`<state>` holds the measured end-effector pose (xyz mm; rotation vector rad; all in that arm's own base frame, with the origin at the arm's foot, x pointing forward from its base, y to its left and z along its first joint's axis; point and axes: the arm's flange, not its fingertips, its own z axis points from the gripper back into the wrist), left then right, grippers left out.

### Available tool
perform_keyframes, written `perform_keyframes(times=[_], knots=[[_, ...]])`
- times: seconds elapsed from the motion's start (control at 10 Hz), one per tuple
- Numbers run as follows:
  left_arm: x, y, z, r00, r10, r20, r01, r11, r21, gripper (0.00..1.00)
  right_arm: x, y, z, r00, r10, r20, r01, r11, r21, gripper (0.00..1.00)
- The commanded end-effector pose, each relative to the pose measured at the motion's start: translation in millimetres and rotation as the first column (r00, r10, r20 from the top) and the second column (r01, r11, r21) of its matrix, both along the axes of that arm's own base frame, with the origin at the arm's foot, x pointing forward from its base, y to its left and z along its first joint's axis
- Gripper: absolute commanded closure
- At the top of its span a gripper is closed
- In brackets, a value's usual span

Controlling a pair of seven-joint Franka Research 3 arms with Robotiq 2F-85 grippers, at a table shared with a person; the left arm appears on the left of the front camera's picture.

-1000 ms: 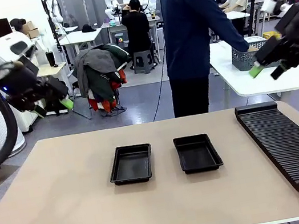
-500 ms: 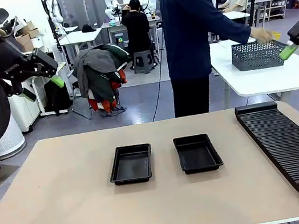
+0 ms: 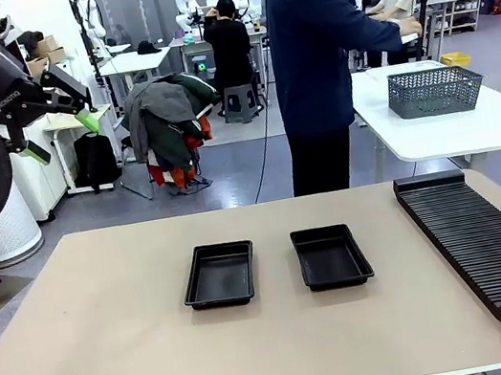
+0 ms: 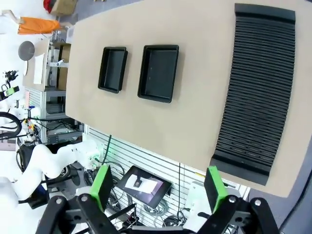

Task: Inspect and transfer BCBs to ESD trays.
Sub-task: Pick up the Blank PCB from the PCB Rack and place it in the left ESD tray.

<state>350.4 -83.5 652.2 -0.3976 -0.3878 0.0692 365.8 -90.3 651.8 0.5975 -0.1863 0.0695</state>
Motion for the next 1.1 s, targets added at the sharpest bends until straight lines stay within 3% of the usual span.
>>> perform_keyframes(times=[0.0,0.5,1.0], knots=[[-5.8,2.2,5.1,1.0,0.024,-0.017,-0.024,0.999,-0.023,0.0,2.1,-5.6,9.1,1.0,-0.025,-0.007,0.026,0.999,0.036,0.0],[-10.7,3.7,15.4,1.0,0.03,-0.009,-0.03,1.0,-0.006,0.0,2.0,-9.8,17.2,0.999,-0.041,0.006,0.041,0.999,0.023,0.0],[-16.0,3.5,30.6,0.998,0.058,0.014,-0.058,0.998,0.015,0.0,-0.4,-10.6,48.2,0.995,-0.081,0.054,0.083,0.996,-0.028,0.0]])
